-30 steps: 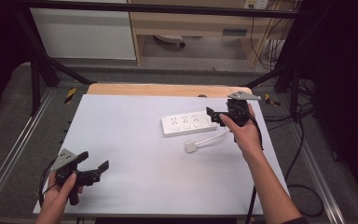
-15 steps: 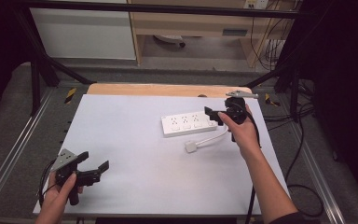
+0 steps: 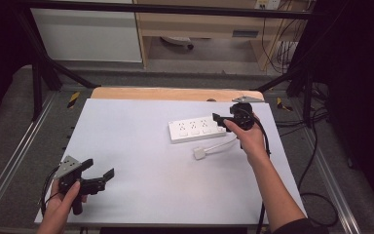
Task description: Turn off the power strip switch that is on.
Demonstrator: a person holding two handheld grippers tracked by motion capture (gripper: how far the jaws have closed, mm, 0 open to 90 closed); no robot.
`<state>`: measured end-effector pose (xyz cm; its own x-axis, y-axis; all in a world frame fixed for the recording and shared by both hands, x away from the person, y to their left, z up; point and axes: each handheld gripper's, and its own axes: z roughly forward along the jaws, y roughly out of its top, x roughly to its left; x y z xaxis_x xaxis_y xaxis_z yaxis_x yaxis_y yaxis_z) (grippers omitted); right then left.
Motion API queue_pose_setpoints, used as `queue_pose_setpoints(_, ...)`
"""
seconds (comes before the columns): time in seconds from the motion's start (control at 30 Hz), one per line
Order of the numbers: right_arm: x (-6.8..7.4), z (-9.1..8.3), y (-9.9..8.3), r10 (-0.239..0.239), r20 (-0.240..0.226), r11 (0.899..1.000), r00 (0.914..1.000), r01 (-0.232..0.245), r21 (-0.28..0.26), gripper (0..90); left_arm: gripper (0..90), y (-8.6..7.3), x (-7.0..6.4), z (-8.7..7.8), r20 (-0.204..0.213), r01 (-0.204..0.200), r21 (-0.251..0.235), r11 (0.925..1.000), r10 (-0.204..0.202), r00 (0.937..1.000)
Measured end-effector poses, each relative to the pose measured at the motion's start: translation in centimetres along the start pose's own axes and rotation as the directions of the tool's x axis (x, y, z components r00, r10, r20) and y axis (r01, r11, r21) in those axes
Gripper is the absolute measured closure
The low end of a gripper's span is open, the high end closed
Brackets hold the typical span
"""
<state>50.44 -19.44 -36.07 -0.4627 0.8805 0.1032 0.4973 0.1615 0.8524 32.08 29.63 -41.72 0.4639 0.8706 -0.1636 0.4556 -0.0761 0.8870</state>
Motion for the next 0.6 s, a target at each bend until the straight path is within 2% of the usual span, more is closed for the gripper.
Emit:
queue_pose_setpoints(0.2,0.3,0.6,-0.1,-0.009,0.007,1.0,0.9999,0.009,0.008,29.8,5.5,0.0,0.0,0.0,0.001,0.0,0.001,1.0,0.0,1.0)
queue_pose_setpoints(0.6,0.7,1.4,-0.5,-0.014,0.001,1.0,0.9999,0.014,0.019,36.5,5.5,0.0,-0.1,0.0,0.01,0.0,0.005,1.0,0.0,1.0)
